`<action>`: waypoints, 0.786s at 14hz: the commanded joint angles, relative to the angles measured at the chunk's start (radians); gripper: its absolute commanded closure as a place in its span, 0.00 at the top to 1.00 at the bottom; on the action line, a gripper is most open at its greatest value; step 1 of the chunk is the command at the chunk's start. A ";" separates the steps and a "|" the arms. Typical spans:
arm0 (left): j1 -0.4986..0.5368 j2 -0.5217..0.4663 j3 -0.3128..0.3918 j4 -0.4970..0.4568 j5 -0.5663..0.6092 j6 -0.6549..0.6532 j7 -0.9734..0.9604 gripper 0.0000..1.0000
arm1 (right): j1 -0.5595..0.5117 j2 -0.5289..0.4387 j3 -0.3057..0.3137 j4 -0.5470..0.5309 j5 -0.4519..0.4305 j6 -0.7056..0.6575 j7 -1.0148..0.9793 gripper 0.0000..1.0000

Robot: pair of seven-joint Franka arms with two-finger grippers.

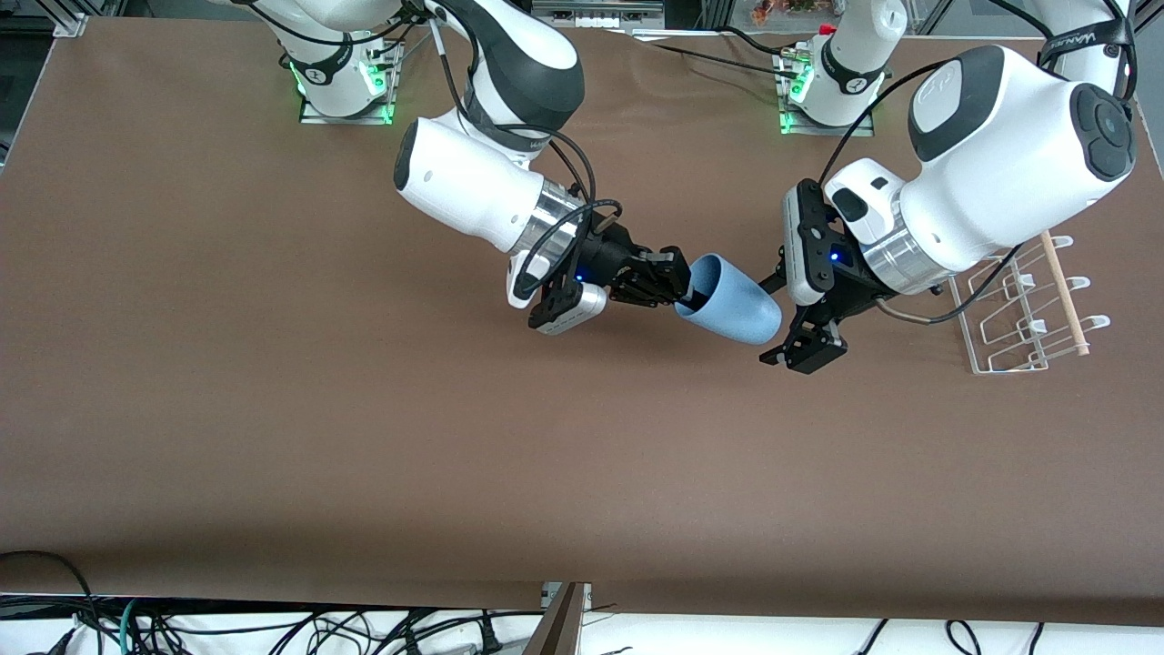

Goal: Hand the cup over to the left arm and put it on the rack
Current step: 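Grasp the cup's base with the left gripper beside the right gripper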

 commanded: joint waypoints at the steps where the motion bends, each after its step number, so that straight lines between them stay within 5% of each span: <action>1: -0.020 0.002 -0.002 -0.001 0.009 0.015 -0.038 1.00 | 0.016 0.012 0.001 0.027 0.022 0.025 0.001 0.00; 9: -0.023 0.001 -0.039 -0.001 0.023 -0.001 -0.138 0.95 | 0.021 0.006 -0.001 0.024 0.023 0.025 -0.003 0.00; 10: -0.023 0.001 -0.039 0.001 0.022 -0.001 -0.138 0.65 | 0.021 0.006 -0.001 0.026 0.023 0.025 -0.002 0.00; 11: -0.023 0.001 -0.039 0.002 0.022 -0.001 -0.141 0.16 | 0.021 0.006 -0.001 0.026 0.023 0.025 -0.002 0.00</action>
